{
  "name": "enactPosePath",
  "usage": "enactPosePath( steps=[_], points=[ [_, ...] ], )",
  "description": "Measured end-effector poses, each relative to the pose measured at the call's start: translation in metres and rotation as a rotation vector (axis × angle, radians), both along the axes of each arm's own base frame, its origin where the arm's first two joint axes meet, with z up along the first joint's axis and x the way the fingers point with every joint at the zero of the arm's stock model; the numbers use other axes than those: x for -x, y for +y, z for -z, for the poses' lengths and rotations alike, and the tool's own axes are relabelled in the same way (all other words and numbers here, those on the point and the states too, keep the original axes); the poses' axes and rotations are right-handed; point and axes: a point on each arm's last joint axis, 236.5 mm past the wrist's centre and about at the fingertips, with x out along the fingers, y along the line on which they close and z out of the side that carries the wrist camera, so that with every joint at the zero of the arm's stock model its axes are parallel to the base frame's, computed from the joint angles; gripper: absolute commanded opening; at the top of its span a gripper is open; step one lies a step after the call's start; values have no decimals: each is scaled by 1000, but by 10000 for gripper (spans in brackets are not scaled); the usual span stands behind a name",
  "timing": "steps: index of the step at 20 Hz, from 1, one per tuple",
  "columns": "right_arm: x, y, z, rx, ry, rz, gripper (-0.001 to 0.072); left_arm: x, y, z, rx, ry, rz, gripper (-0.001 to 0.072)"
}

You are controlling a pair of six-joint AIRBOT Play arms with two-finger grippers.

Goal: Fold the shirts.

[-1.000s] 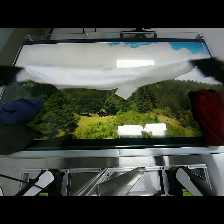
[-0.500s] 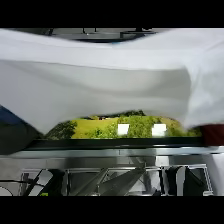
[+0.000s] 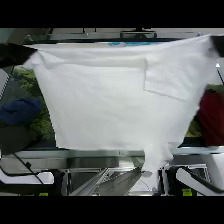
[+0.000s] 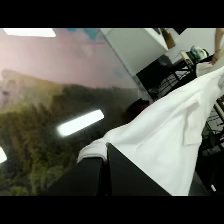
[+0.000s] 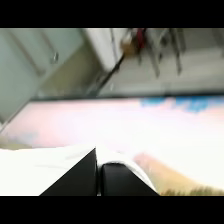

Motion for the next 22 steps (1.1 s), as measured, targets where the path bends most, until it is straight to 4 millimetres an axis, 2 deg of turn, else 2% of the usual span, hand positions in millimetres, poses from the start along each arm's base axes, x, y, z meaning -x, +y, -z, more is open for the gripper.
enactPosePath(
  steps=[2,4,6,9,12,16,19,22],
  points=[
    [-46,3,76,-58,148,-17,17,-36,4,65,-8,96,-21,25],
    [-79,7,145,-102,262,-14,17,-65,13,126,-19,164,-60,25],
    [-104,8,201,-153,332,5,17,-87,22,169,-28,197,-90,25],
    [-132,5,256,-246,372,51,17,-116,31,212,-49,203,-113,21],
    [-153,0,288,-311,381,83,16,-138,38,235,-57,192,-131,22],
    [-170,-4,297,-341,363,86,17,-150,44,261,-71,198,-164,20],
    [-169,-4,300,-342,368,64,17,-150,46,274,-92,198,-165,20],
    [-158,-5,320,-301,449,46,16,-148,49,289,-143,203,-163,20]
  ],
)
